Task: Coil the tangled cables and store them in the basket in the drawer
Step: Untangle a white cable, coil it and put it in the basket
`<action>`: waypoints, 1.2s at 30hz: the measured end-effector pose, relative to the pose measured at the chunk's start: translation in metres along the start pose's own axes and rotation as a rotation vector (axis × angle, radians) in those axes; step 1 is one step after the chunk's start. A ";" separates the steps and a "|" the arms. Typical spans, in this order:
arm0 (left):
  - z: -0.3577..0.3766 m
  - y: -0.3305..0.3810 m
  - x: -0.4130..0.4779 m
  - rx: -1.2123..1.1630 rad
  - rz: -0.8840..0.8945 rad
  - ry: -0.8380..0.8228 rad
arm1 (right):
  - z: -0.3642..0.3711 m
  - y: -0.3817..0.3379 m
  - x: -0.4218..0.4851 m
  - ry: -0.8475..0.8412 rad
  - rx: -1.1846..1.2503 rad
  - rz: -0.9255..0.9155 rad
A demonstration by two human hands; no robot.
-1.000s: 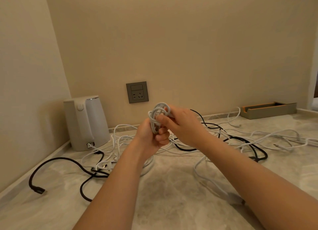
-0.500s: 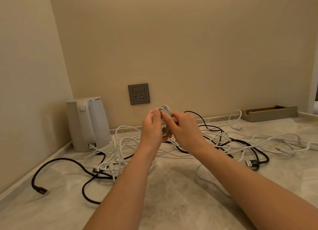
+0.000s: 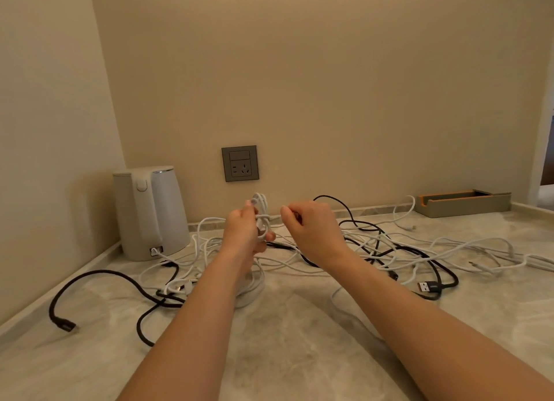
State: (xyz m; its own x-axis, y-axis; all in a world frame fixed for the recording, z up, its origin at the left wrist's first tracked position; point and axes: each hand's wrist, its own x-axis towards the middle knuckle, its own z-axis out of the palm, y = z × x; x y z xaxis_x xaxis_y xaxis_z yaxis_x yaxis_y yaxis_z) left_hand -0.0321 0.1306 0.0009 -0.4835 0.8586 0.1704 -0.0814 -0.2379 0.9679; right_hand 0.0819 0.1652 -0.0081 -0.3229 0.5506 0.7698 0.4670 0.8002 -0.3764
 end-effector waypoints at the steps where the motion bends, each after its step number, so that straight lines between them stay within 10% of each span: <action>1: 0.001 -0.003 0.000 0.094 0.031 0.005 | -0.003 0.002 0.001 0.016 0.030 0.006; 5: 0.000 -0.014 0.000 0.446 0.108 0.000 | -0.018 0.011 0.008 0.132 0.201 0.080; 14: 0.009 -0.001 -0.008 -0.201 -0.064 -0.093 | -0.006 0.015 0.002 -0.231 0.372 0.278; 26: 0.020 -0.004 -0.014 0.051 0.009 -0.082 | -0.002 0.006 -0.006 0.235 0.222 -0.078; 36: 0.014 -0.011 -0.012 0.120 0.032 -0.026 | -0.002 0.009 -0.008 0.061 0.289 -0.107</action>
State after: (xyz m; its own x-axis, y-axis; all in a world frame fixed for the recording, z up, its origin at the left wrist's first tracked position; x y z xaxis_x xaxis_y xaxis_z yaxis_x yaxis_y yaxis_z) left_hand -0.0137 0.1294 -0.0096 -0.4614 0.8632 0.2050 0.0398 -0.2107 0.9767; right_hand 0.0903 0.1677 -0.0163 -0.3036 0.4508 0.8394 0.1771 0.8923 -0.4152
